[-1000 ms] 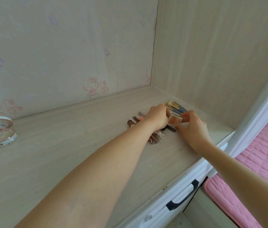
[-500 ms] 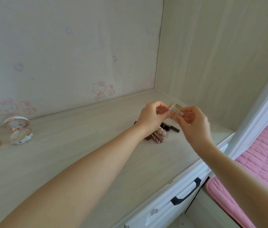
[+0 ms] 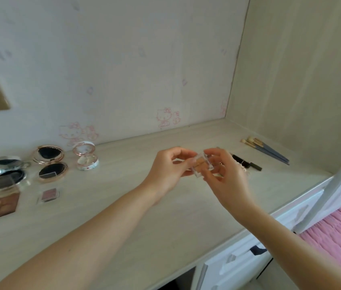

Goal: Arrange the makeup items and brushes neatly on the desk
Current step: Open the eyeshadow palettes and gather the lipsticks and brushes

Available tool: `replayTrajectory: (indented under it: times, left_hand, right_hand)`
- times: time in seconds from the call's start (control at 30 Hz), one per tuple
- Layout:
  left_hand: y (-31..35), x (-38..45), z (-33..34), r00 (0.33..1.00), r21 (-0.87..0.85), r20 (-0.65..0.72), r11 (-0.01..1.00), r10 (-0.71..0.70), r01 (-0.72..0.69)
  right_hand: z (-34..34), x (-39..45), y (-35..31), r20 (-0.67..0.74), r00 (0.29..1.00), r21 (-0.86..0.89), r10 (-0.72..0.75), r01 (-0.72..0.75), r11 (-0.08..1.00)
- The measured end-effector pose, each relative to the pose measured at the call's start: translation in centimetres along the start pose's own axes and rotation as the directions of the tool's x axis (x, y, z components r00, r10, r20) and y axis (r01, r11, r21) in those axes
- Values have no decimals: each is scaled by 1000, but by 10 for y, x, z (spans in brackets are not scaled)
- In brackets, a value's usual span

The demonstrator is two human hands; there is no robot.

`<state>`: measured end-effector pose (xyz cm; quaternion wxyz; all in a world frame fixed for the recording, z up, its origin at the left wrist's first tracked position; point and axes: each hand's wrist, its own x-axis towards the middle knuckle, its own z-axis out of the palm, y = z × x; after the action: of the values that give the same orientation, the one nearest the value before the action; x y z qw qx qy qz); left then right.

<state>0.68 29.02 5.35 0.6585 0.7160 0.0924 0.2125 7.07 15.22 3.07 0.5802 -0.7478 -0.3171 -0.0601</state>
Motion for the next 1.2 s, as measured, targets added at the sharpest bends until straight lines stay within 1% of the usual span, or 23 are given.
replayTrajectory:
  times: [0.1,0.2,0.27,0.43,0.5,0.57,0.63,0.83,1.0,1.1,1.2]
  left_hand:
    - [2,-18,-28,999,26,-50,1000,-4,5]
    - [0,-38,-55,994,47,-107,999,-9,14]
    - [-2,-52,-72,989,32,-143,999,-26,31]
    - [-10,-88,-115,958,-78,-262,992,-115,98]
    - [-13,-103,-131,938,-135,-303,982,-169,133]
    - [-13,-117,-146,919,-231,-321,960,-228,158]
    - [-13,-129,-159,910,-320,-317,933,-269,165]
    - [-18,-157,-186,904,-401,-297,899,-307,174]
    - [-22,-168,-196,903,-593,-209,783,-375,188]
    - [-23,-169,-199,919,-634,-138,746,-368,203]
    - [-23,-170,-202,930,-649,-111,734,-350,199]
  right_hand:
    - [22,-13,-14,78,997,32,-23,20,999]
    - [42,-25,-27,213,973,-38,-87,97,995]
    - [57,-32,-34,282,951,-83,-128,157,984]
    - [96,-50,-49,408,883,-106,-232,298,949]
    - [111,-57,-53,440,864,-98,-243,316,944]
    - [125,-63,-58,463,850,-83,-249,322,943]
    - [138,-68,-62,480,841,-64,-248,315,947]
    - [168,-79,-74,513,821,-33,-251,311,950]
    - [182,-84,-81,541,800,-12,-259,316,949]
    - [186,-85,-85,535,795,-26,-284,352,936]
    - [188,-87,-90,499,803,-46,-326,401,915]
